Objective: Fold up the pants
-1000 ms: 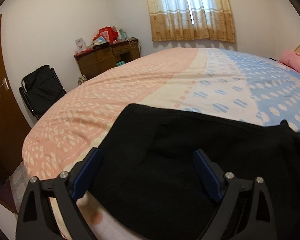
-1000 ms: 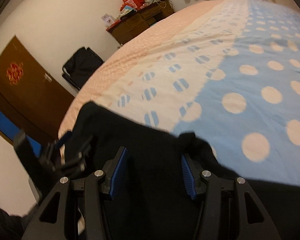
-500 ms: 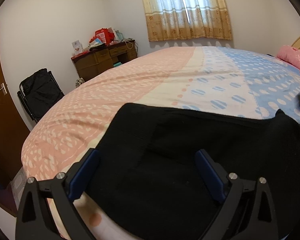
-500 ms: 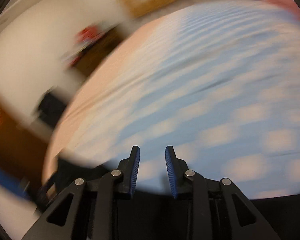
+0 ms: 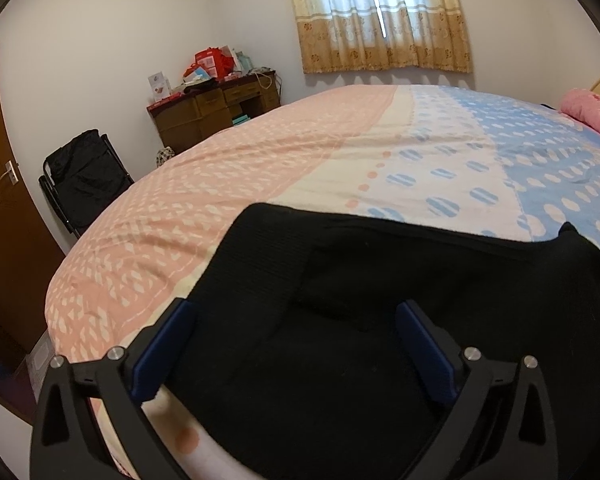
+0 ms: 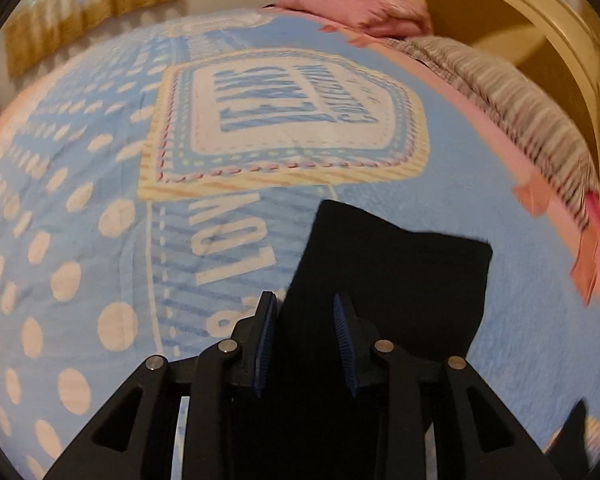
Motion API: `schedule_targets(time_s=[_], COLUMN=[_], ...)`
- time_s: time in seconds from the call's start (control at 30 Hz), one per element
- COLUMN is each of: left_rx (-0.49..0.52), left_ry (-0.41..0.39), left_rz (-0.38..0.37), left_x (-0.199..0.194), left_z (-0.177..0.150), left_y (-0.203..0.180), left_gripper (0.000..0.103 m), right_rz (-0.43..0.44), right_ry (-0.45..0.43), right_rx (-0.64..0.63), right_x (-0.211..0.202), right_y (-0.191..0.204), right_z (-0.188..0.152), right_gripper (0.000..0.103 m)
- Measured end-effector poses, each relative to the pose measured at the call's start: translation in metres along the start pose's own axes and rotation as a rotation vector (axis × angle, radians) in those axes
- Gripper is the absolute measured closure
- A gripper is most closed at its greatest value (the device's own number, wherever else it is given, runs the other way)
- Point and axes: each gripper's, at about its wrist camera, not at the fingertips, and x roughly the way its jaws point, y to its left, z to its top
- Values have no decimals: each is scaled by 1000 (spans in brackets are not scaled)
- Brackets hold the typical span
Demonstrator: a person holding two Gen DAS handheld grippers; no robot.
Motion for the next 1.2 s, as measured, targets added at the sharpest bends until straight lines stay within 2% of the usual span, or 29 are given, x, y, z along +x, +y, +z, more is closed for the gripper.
schedule_targets(time_s=[0.03, 0.07, 0.13, 0.2, 0.3, 0.4, 0.47, 0.57, 0.67, 0.77, 0.8, 0.83, 0.87, 1.0, 1.1, 1.2], left_rx=[1, 2, 4, 5, 13, 20, 15, 6, -58, -134, -153, -168, -180, -158, -111, -54], left_ry=[1, 2, 3, 3, 9, 21, 36, 58, 67, 69, 70, 71, 71, 57, 48, 50], left_rz=[5, 7, 8, 7, 6, -19, -47, -104, -191, -266, -282, -298, -314, -364, -388, -445], left_x=[0, 0, 0, -1, -1, -1, -2, -6, -15, -26, -29, -33, -37, -56, -69, -81], left_z=[0, 0, 0, 0, 0, 1, 4, 8, 12, 16, 18, 20, 22, 29, 31, 28], left_y=[-1, -1, -2, -2, -3, -1, 4, 11, 24, 35, 37, 39, 38, 21, 3, -19], left_gripper=[0, 0, 0, 0, 0, 0, 0, 0, 0, 0, 0, 0, 0, 0, 0, 0], right_rz=[27, 44, 106, 236, 404, 506, 519, 536, 530, 520, 547, 585, 615, 576, 484, 521], right_ry=[9, 13, 16, -1, -76, -161, -231, -284, -278, -230, -214, -202, -234, -258, -286, -336], right_rx=[10, 23, 58, 119, 206, 266, 293, 373, 464, 531, 561, 584, 585, 553, 555, 571], right_x=[0, -1, -2, -11, -41, -78, -107, -130, -128, -108, -101, -93, -93, -105, -119, -136], right_y=[-3, -9, -23, -42, -76, -113, -141, -188, -226, -248, -253, -255, -256, -252, -262, -275], right_z=[-1, -2, -3, -8, -26, -49, -74, -119, -163, -198, -207, -213, -219, -222, -226, -230], right_gripper=[74, 86, 97, 98, 98, 98, 98, 98, 98, 98, 98, 98, 100, 98, 97, 97])
